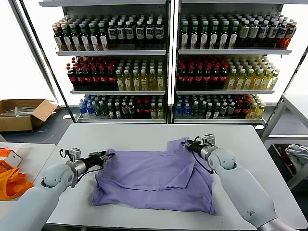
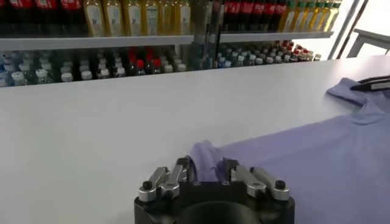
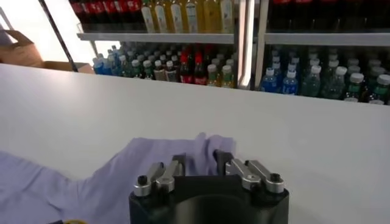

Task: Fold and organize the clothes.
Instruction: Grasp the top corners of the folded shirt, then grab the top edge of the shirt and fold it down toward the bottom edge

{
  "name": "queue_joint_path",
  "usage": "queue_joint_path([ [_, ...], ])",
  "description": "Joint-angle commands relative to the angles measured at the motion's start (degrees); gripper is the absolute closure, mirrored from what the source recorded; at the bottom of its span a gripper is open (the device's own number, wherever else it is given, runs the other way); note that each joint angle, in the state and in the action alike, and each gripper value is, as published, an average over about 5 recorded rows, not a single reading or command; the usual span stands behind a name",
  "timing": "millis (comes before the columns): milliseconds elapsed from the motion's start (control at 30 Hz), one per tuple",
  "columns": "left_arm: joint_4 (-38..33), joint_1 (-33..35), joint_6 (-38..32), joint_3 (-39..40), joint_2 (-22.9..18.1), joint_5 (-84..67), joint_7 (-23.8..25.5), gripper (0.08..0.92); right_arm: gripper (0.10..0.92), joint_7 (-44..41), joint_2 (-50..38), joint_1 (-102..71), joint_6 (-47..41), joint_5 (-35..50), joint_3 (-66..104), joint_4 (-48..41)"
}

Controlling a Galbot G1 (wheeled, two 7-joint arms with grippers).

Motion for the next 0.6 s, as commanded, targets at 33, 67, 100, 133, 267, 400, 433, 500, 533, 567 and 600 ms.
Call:
queue_joint_path([
  [33,0.5,-0.4,0.4,0.6,-0.1,0.1,0.4,0.735,0.795,0.2,0.4,0.1,-0.1,0.7,-0.2,0.5],
  [67,0.5,-0.6,0.4,0.7,-0.2,0.0,0.4,0.77,0.821,0.3,0.4,0.2,0.0,1.0,-0.1,0.9],
  [100,0.5,-0.8,0.3,0.7,-0.2,0.0,0.4,0.796,0.847,0.5,0.4,0.2,0.0,1.3,0.1,1.3],
  [133,0.4,-0.9,0.3,0.8,-0.2,-0.1,0.3,0.821,0.876,0.6,0.3,0.3,0.1,1.6,0.2,1.8],
  [267,-0.3,-1.2,-0.3,0.7,-0.2,-0.6,0.1,0.901,0.919,1.2,0.1,0.1,0.2,2.6,1.0,3.9],
  [400,-2.6,-0.9,-1.0,-0.2,0.1,-1.5,-1.2,0.912,0.919,2.2,-0.5,-1.0,0.1,4.2,2.2,7.0],
  [433,-3.4,-0.7,-1.1,-0.5,0.2,-1.9,-1.6,0.913,0.919,2.5,-0.7,-1.5,0.1,4.8,2.5,8.0],
  [500,-5.1,0.0,-1.3,-1.2,0.6,-2.4,-2.4,0.913,0.919,3.1,-1.4,-2.8,0.0,5.9,3.4,10.6],
  [533,-6.0,0.4,-1.4,-1.6,0.8,-2.6,-2.8,0.913,0.919,3.3,-1.9,-3.5,-0.1,6.5,3.8,12.1],
  [567,-6.9,0.9,-1.4,-2.1,1.1,-2.8,-3.1,0.913,0.919,3.6,-2.4,-4.4,-0.2,6.9,4.3,13.4],
  [600,-7.9,1.6,-1.4,-2.7,1.4,-3.0,-3.4,0.913,0.919,4.0,-2.9,-5.4,-0.2,7.3,4.9,14.9],
])
